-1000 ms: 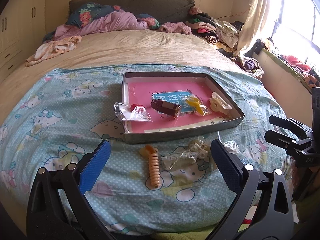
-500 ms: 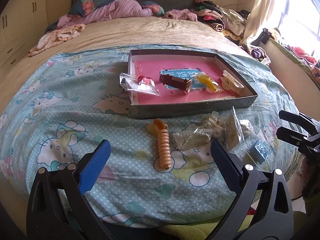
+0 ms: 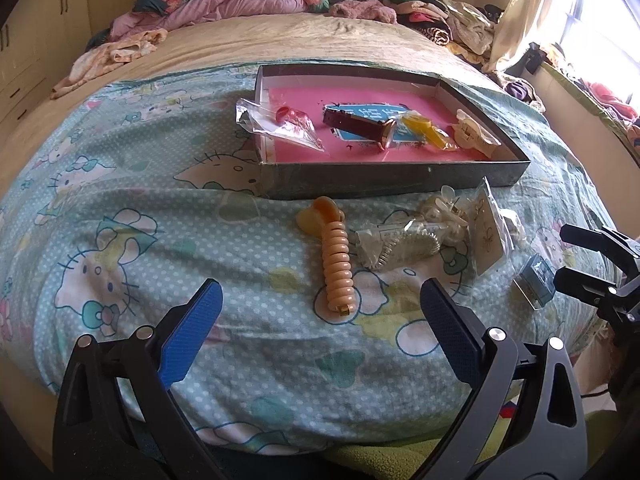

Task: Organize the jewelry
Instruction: 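Grasp the blue plastic box with the right tool while the left tool grasps the coiled beige hair tie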

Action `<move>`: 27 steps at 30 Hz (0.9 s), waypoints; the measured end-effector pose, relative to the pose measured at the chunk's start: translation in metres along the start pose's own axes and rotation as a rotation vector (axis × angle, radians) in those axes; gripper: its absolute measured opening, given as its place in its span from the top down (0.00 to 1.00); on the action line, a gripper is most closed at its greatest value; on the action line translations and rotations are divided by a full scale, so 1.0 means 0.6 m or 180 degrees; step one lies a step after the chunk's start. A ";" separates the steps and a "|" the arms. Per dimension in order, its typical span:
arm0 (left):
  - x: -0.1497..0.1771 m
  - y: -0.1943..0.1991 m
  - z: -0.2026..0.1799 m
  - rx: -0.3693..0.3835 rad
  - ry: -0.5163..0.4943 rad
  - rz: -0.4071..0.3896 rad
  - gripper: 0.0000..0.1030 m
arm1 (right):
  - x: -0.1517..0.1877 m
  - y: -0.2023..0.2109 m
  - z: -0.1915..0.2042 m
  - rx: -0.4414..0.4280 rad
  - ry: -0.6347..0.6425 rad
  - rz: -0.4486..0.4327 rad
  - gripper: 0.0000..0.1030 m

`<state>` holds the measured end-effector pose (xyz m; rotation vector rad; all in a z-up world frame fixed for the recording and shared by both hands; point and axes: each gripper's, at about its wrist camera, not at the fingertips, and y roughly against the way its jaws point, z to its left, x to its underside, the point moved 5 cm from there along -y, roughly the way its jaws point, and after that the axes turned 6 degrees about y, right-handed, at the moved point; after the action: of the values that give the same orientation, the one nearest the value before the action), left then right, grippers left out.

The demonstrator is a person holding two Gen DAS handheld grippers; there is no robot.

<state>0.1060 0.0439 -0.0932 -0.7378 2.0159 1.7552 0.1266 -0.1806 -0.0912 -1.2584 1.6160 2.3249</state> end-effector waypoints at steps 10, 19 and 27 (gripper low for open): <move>0.013 -0.026 0.005 0.0109 0.0063 0.0174 0.43 | 0.029 -0.033 -0.001 -0.0013 0.0055 0.0197 0.10; 0.014 -0.038 0.004 0.0158 0.0112 0.0245 0.63 | 0.049 -0.052 0.001 -0.0048 0.0158 0.0261 0.45; 0.003 -0.059 -0.005 0.0227 0.0136 0.0319 0.71 | 0.054 -0.045 -0.008 -0.0114 0.0130 0.0198 0.70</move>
<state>0.1258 0.0375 -0.1220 -0.6682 2.1665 1.7249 0.1203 -0.1849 -0.1330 -1.2890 1.6565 2.3901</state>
